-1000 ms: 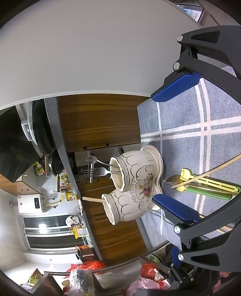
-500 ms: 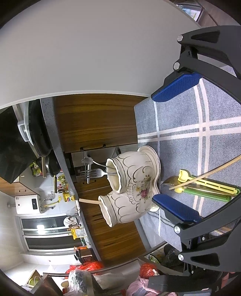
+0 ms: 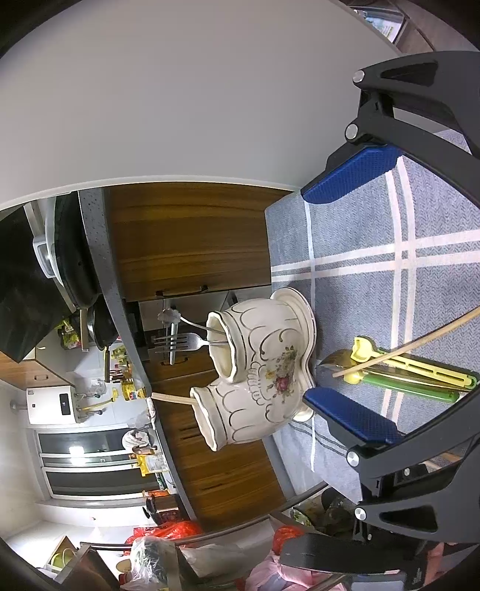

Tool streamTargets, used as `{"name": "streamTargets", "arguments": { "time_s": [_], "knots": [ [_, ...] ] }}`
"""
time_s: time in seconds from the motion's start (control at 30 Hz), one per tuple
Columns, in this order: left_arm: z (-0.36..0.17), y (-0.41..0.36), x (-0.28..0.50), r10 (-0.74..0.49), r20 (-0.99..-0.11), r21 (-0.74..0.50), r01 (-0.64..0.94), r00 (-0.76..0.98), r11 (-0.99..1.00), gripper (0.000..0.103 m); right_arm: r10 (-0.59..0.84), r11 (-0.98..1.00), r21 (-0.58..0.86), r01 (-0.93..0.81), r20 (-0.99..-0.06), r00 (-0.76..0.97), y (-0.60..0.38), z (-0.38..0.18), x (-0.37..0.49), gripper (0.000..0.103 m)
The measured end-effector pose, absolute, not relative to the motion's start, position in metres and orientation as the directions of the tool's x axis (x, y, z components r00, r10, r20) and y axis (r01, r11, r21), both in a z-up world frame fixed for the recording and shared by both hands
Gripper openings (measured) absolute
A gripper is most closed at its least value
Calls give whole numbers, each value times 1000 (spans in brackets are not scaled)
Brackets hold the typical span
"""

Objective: Organize utensils
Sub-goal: 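Grasp a wooden chopstick with the left tool while the right tool reaches for the yellow spoon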

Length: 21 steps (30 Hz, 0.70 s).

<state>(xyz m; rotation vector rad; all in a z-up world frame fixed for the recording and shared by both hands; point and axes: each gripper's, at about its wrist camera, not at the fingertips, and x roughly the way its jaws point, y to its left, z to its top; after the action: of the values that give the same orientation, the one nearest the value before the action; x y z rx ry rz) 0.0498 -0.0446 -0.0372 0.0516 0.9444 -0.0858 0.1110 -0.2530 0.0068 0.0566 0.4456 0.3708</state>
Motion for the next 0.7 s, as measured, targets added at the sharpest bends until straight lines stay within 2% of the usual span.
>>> {"name": "streamTargets", "arguments": {
  "time_s": [0.1,0.2,0.23,0.47,0.7],
  "knots": [
    [-37,-43,55,-43,-814,19,99,579,995,21,362,932,133,-338,-413,836,-253,6,111,98],
    [-37,-43,56,-20,-814,49,103,581,993,10,361,932,127,-340,-418,834,-251,4,112,98],
    [-38,-43,56,-17,-812,54,104,583,993,9,361,932,125,-341,-420,833,-251,3,112,98],
    [-37,-31,50,-41,-810,31,112,585,993,6,388,918,116,-378,-455,802,-242,-1,114,98],
    [-33,-11,36,-81,-794,-16,112,602,994,5,474,862,145,-486,-573,668,-210,-11,111,97]
  ]
}}
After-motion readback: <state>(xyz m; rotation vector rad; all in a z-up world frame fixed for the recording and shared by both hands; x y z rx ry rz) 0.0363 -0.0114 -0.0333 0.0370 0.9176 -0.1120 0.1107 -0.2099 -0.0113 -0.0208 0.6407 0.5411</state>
